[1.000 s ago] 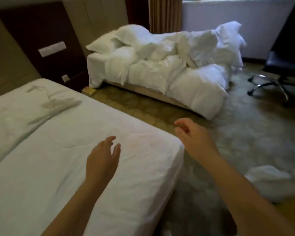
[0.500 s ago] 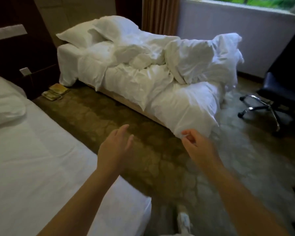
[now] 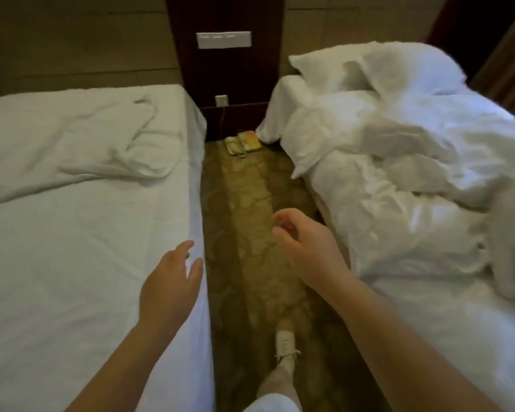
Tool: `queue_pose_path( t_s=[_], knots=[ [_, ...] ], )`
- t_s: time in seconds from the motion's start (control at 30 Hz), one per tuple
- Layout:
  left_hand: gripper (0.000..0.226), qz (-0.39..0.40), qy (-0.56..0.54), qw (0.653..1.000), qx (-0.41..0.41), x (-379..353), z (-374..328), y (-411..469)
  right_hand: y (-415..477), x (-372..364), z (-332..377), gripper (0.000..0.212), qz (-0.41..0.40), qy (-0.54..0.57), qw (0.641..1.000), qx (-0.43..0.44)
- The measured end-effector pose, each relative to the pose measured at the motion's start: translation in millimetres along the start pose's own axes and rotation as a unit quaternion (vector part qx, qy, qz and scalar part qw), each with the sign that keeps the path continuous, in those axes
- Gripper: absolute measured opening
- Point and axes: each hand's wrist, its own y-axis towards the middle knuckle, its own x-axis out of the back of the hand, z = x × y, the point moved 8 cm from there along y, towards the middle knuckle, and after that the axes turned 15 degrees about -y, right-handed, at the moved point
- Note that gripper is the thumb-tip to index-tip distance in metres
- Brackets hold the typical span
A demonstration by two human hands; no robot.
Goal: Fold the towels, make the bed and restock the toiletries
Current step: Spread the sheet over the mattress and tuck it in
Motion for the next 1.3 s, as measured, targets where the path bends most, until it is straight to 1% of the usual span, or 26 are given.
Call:
queue_pose_path(
  t_s=[0.1, 0.2, 0.27, 0.33, 0.4, 0.47, 0.57, 0.67, 0.73, 0.83, 0.93, 1.07, 1.17, 1.3],
  knots=[
    [0.043, -0.039, 0.006, 0.998, 0.054, -14, 10, 68, 95, -1, -6, 0.025, 0.036, -0.013, 0.998, 0.047],
    [0.043, -0.062, -0.005, 0.996, 0.061, -31, -22, 153, 197, 9, -19, 0.025, 0.071, -0.022, 0.995, 0.063],
    [0.042, -0.074, -0.008, 0.996, 0.047, -40, -57, 215, 262, 17, -30, 0.026, 0.078, -0.010, 0.995, 0.064],
    [0.043, -0.077, -0.014, 0.997, 0.023, -48, -96, 270, 316, 27, -43, 0.026, 0.069, -0.001, 0.996, 0.056],
    [0.045, -0.069, -0.020, 0.997, 0.000, -62, -130, 326, 369, 32, -59, 0.025, 0.068, 0.009, 0.996, 0.052],
    [0.045, -0.064, -0.015, 0.998, -0.012, -76, -150, 382, 421, 30, -76, 0.026, 0.073, 0.019, 0.996, 0.049],
    [0.045, -0.095, -0.007, 0.995, -0.011, -88, -155, 468, 510, 12, -104, 0.026, 0.091, 0.017, 0.994, 0.050],
    [0.043, -0.128, 0.019, 0.991, 0.045, -94, -137, 545, 613, -12, -121, 0.027, 0.111, 0.015, 0.992, 0.056],
    [0.042, -0.160, 0.039, 0.981, 0.098, -88, -124, 587, 689, -29, -107, 0.028, 0.133, -0.003, 0.988, 0.082],
    [0.042, -0.213, 0.048, 0.964, 0.155, -63, -110, 640, 788, -56, -47, 0.028, 0.170, -0.011, 0.974, 0.149],
    [0.043, -0.279, 0.045, 0.930, 0.238, -33, -85, 665, 851, -89, 24, 0.024, 0.226, -0.008, 0.948, 0.225],
    [0.043, -0.325, 0.021, 0.889, 0.322, -14, -28, 709, 917, -157, 87, 0.025, 0.300, -0.023, 0.910, 0.283],
    [0.043, -0.322, 0.013, 0.882, 0.345, -9, 19, 776, 976, -222, 109, 0.027, 0.335, -0.035, 0.895, 0.294],
    [0.044, -0.269, 0.011, 0.893, 0.360, 2, 72, 887, 1065, -293, 129, 0.027, 0.364, -0.070, 0.890, 0.266]
  ],
)
